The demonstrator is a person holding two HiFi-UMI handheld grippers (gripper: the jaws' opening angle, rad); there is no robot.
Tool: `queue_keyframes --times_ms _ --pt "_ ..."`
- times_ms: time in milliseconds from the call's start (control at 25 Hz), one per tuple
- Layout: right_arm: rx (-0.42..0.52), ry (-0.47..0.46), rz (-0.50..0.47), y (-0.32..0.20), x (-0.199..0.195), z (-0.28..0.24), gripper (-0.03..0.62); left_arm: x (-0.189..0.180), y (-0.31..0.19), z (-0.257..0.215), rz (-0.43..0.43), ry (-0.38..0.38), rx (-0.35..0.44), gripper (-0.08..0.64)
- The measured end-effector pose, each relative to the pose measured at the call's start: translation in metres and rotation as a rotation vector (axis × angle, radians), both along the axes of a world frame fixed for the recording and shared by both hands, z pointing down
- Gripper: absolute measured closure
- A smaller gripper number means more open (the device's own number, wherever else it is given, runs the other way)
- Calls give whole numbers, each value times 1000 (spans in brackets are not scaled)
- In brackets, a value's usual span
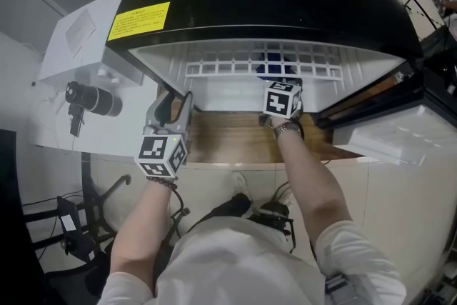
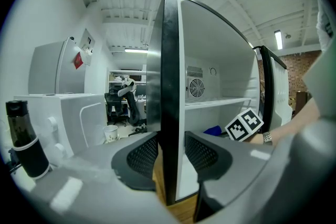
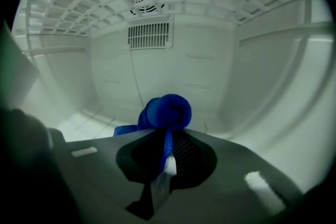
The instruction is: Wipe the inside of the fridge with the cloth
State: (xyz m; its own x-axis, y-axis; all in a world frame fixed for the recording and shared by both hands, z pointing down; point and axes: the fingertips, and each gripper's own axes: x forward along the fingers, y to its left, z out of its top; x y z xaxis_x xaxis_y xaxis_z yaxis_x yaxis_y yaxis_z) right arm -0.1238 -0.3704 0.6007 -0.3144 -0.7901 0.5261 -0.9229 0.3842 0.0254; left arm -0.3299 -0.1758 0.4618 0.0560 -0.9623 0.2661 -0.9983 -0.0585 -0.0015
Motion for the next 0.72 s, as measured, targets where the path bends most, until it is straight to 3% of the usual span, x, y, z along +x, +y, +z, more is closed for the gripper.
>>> queue_keyframes --times_ms 440,720 --pt "-11 53 139 -12 70 3 563 0 -1 1 -9 3 0 409" --pt "1 66 177 -8 79 -4 563 0 0 1 -13 4 -3 410"
